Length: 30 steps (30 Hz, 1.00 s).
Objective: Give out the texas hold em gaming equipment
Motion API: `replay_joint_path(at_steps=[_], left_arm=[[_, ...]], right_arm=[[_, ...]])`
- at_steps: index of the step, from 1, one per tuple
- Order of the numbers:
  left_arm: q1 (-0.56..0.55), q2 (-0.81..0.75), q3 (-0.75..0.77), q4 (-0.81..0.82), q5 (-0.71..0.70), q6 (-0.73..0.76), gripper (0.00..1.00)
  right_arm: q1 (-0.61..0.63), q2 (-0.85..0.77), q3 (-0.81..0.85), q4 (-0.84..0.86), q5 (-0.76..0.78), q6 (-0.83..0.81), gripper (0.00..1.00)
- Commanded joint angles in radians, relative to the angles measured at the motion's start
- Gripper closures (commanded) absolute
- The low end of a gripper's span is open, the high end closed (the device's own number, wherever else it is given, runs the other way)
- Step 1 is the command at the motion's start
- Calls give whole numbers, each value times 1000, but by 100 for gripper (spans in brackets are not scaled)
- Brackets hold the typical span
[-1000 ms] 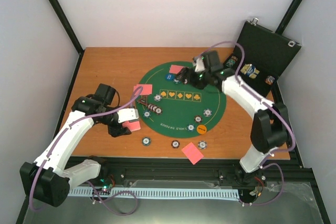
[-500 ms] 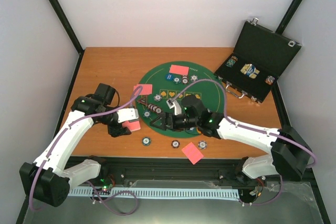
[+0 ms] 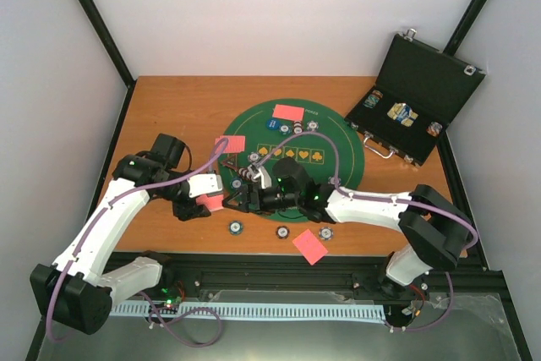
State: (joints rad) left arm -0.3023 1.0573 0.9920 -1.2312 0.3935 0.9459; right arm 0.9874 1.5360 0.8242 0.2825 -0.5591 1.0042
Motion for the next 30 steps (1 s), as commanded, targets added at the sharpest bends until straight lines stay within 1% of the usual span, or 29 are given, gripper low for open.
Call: replay_joint_path(at_steps=[1,13,22,30], left_arm=[[1,-15,43,-13,24,1,48],[1,-22,52,-24,17,3,48],[2,-26,67,-39,11,9,48],[1,-39,62,-46,1,18,48]], right_arm=[[24,29,43,115,-22,27,11],[43,165,109,217,-61,72,12],[43,261,183,242,-96,92,14],[43,310,223,244,-120,99,15]])
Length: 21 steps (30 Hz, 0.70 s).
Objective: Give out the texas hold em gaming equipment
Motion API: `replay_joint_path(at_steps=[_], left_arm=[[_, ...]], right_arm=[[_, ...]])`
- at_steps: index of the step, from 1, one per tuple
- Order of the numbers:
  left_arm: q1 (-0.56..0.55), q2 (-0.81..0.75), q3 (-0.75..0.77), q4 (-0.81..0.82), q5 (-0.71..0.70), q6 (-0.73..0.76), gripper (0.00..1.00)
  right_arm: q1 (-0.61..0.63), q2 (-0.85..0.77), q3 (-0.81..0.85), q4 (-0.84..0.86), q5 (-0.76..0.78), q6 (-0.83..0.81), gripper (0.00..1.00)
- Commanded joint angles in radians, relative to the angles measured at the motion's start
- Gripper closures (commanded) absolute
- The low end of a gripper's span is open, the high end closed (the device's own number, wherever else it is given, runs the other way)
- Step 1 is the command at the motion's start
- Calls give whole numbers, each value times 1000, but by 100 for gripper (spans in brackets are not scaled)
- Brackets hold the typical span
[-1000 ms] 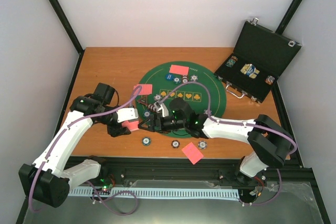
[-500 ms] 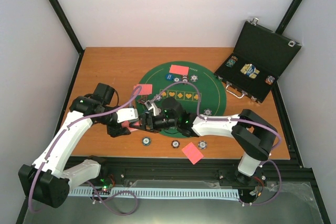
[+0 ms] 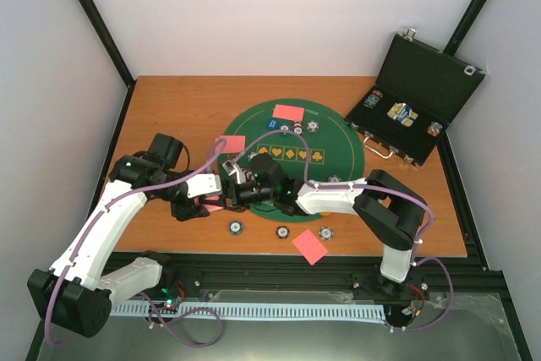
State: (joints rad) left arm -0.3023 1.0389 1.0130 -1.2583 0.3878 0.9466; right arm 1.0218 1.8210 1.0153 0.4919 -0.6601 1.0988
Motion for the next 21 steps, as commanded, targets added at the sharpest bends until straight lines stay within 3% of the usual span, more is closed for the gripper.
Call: replay_joint_path(at_steps=[1,8,21], left_arm=[[1,-22,42,-20,6,16,48],[1,-28,45,-26,3,20,48],[1,-27,50,-23,-3,22,48]], right_arm=[[6,30,32,34,-21,5,16],[-35,32,-4,15,-38,0,19],[-100,-36,-5,-241,-46,-131,28]])
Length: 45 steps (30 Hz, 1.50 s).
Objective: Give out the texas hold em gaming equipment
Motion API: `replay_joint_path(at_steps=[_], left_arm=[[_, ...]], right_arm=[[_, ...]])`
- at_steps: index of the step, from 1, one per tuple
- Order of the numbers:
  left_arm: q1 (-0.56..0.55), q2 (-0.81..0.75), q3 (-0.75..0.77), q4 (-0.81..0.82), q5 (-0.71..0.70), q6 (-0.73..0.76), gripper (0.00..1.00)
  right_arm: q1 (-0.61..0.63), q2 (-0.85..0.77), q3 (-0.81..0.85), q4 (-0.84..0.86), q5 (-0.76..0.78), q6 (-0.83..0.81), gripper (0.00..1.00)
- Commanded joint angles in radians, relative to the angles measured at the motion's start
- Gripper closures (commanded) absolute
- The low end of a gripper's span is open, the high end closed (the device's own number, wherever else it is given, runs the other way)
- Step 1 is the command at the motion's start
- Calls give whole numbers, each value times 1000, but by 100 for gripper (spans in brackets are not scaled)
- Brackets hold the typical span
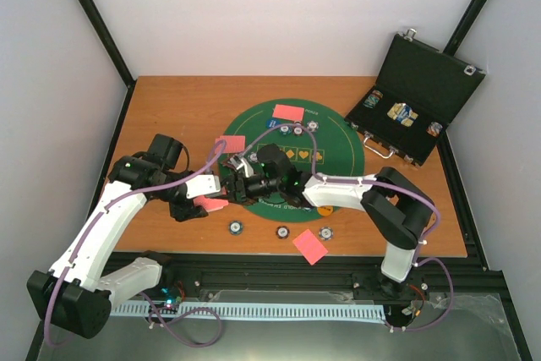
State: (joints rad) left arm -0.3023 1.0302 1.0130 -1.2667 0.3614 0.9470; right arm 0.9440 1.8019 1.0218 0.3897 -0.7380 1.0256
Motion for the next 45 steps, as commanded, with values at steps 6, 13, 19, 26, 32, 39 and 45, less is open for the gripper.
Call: replay_joint_path(at_steps=[6,13,19,26,32,39,45], left_arm=[[2,-16,54,-15,21,22,48],[2,-17,41,-9,18,23,48],[1,-17,40,-5,19,21,48],[1,-18,32,1,16,20,48],[1,-20,22,8,19,20,48],[1,-4,29,6,23,18,48],[1,-23,15,8,16,20,48]], right_arm=[[-32,-39,-6,-207,43,-93,35],[-39,-101,2,-280,61,-130,48],[-42,-139,6,-302,79,-110,73],[-54,-209,6,-339,91,-108,97],[-74,-276,-52,-350,122,-88,97],[-74,-306,-88,-430,183,-138,97],[-74,-314,-131,-296,104,-110,48]])
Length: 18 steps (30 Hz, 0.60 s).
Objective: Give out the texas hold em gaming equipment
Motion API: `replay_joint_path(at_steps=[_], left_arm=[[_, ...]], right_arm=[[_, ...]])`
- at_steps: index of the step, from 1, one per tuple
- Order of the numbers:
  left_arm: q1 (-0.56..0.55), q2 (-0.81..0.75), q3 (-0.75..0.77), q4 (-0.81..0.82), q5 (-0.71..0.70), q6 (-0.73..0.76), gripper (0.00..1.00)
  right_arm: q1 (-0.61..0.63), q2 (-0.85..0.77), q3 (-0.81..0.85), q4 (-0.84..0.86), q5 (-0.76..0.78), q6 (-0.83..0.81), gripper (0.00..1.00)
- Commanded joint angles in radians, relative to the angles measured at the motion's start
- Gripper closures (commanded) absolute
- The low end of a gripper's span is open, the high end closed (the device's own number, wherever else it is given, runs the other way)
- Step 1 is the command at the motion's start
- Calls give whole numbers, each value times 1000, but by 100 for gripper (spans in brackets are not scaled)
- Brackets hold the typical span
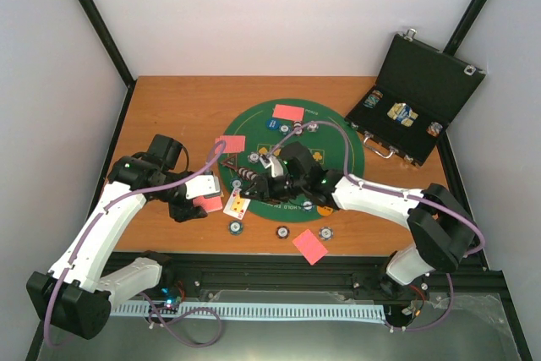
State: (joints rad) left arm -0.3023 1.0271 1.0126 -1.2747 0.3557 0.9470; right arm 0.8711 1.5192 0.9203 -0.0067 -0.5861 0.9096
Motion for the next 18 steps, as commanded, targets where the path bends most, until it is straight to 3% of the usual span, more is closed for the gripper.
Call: replay_joint_path(at_steps=[1,2,5,18], left_arm=[[1,-21,17,15,22,21,48],[1,-20,17,14,23,21,48],[1,-19,22,11,24,23,48],[1,-18,21,12,25,25,48]], right_arm=[[2,-34,-38,138,-67,15,35],[5,-34,-40,168,-79,18,28],[21,-25,-41,209,-101,26,21],[121,164,80,351,-131,91,20]])
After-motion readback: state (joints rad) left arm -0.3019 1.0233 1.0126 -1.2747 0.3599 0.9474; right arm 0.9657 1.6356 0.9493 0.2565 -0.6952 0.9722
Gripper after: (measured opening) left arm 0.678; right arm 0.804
